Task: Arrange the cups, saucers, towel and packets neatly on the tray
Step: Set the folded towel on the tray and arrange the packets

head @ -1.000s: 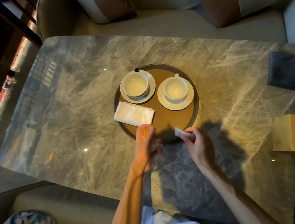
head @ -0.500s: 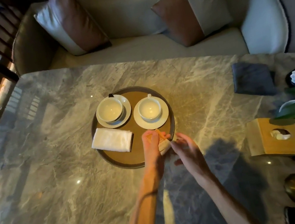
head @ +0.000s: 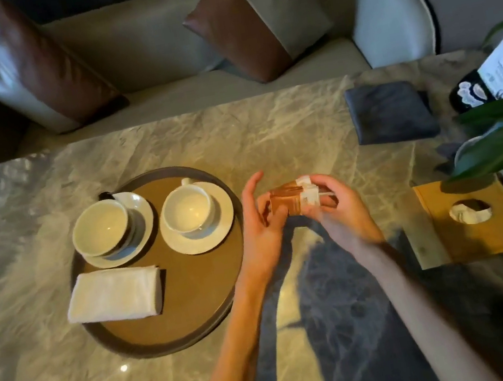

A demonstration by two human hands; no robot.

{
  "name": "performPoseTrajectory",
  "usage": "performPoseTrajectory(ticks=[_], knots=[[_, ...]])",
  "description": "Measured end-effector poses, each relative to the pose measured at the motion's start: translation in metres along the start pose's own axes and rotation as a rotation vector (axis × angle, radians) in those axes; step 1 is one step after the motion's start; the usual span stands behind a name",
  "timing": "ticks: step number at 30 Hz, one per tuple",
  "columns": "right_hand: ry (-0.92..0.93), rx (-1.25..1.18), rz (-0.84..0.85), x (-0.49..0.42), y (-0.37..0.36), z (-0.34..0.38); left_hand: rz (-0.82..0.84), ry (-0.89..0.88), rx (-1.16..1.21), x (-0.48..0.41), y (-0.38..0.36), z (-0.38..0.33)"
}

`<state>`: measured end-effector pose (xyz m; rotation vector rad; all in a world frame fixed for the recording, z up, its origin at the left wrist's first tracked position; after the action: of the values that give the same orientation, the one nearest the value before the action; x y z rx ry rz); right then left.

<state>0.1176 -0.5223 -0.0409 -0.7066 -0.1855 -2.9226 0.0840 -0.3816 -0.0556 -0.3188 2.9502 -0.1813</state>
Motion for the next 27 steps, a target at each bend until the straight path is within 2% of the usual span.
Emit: performPoseTrajectory(ticks=[3, 5, 9, 12, 17, 23, 27], knots=[[0.154, 0.277, -0.162, -0.007, 0.011, -0.023, 0.07, -0.108, -0.386, 0.003, -0.011, 0.021], [0.269, 0.394, -0.27, -0.004, 0.01, -0.04, 0.048, -0.167, -0.514, 0.01, -0.02, 0.035], [0.388, 0.513, -0.287, -0.003, 0.008, -0.075, 0.094, -0.206, -0.687, 0.028, -0.031, 0.06], [0.404, 0.607, -0.303, -0.001, 0.006, -0.085, 0.112, -0.218, -0.799, 0.031, -0.029, 0.065], [0.298, 0.729, -0.292, -0.006, -0.003, -0.081, 0.194, -0.165, -0.813, 0.028, -0.035, 0.065], [0.3, 0.544, -0.295, -0.009, -0.001, -0.08, 0.138, -0.143, -0.755, 0.026, -0.032, 0.062], [0.306, 0.548, -0.328, -0.008, -0.008, -0.081, 0.103, -0.148, -0.712, 0.026, -0.032, 0.058]])
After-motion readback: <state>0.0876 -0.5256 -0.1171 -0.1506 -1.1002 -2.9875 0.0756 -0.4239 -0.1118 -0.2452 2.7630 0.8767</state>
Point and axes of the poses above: each hand's wrist, its own x-axis away from the middle knuckle, its own y-axis out of the back of the hand, z = x × y, the point moved 5 cm from there along -x, towards the middle knuckle, and after that the axes turned 14 degrees about -y, right-handed, at the moved point
